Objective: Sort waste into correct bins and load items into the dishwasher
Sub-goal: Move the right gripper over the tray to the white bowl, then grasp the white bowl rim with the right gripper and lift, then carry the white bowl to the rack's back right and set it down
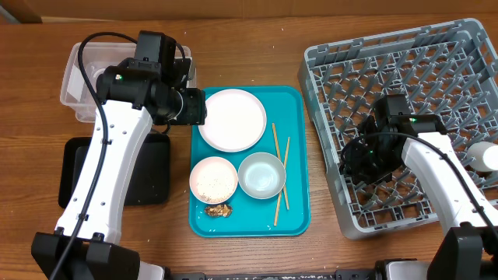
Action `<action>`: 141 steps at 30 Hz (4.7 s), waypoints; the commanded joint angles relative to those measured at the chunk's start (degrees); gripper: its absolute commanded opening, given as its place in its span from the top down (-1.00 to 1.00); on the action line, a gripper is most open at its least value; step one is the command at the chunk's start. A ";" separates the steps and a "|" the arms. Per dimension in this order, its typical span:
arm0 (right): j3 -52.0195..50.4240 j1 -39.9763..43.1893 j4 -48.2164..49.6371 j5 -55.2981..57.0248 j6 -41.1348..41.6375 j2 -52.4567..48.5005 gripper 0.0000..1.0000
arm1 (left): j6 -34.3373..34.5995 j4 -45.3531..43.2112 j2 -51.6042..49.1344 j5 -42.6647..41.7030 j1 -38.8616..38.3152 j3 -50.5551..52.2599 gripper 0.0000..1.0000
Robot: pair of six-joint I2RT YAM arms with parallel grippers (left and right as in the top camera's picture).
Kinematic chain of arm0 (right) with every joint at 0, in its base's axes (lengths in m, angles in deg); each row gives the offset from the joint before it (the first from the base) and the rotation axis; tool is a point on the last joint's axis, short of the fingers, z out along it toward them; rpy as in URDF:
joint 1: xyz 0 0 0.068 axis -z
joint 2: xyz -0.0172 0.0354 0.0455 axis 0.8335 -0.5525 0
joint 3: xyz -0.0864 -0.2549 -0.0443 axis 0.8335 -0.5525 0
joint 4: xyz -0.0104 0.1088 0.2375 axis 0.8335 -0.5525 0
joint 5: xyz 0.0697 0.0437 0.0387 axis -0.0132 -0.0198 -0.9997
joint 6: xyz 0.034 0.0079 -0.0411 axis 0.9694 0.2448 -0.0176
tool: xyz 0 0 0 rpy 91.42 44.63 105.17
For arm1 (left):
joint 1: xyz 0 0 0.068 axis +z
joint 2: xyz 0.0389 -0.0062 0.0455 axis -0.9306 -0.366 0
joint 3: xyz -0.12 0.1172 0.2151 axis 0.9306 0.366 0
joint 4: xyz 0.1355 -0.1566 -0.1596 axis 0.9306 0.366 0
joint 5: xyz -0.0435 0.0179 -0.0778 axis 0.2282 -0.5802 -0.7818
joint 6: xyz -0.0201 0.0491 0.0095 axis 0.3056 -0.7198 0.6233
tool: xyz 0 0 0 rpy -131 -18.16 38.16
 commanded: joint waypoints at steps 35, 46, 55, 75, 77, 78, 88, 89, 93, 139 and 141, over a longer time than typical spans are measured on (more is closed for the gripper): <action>21.86 -3.69 -4.74 3.65 -1.79 -0.11 -0.07 | 0.37 0.24 0.13 0.42 -0.04 -0.79 -0.54; 20.17 -19.08 -5.40 3.69 -1.44 -5.77 -0.06 | 0.37 0.22 -0.39 0.39 -0.04 -0.79 -0.54; 16.83 -26.58 -1.86 5.16 2.01 -14.84 -0.04 | 0.37 0.17 -0.39 0.39 -0.04 -0.79 -0.55; 12.20 -29.18 5.62 5.18 3.15 -21.20 0.53 | 0.37 0.17 -0.42 0.39 -0.04 -0.79 -0.55; 12.39 -29.18 5.77 5.20 3.82 -21.18 0.59 | 0.37 0.17 -0.42 0.39 -0.04 -0.79 -0.55; 12.72 -29.05 5.70 5.16 4.44 -21.18 0.61 | 0.37 0.17 -0.42 0.39 -0.04 -0.79 -0.55; 28.02 -24.92 -3.32 13.68 4.59 -15.30 0.92 | 0.37 0.20 -0.42 0.39 -0.04 -0.79 -0.55; 29.75 -23.93 -4.02 15.06 4.59 -14.34 0.92 | 0.37 0.20 -0.42 0.39 -0.04 -0.79 -0.55; 34.58 -18.36 -4.37 23.71 4.59 -9.90 0.92 | 0.37 0.20 -0.42 0.39 -0.04 -0.79 -0.55; 34.60 18.80 21.99 16.72 -1.92 -15.69 -0.17 | 0.37 0.00 -0.42 0.37 -0.04 -0.79 -0.59; 34.60 19.21 22.69 19.12 1.07 -16.59 -0.15 | 0.39 0.02 -0.42 0.37 -0.04 -0.79 -0.59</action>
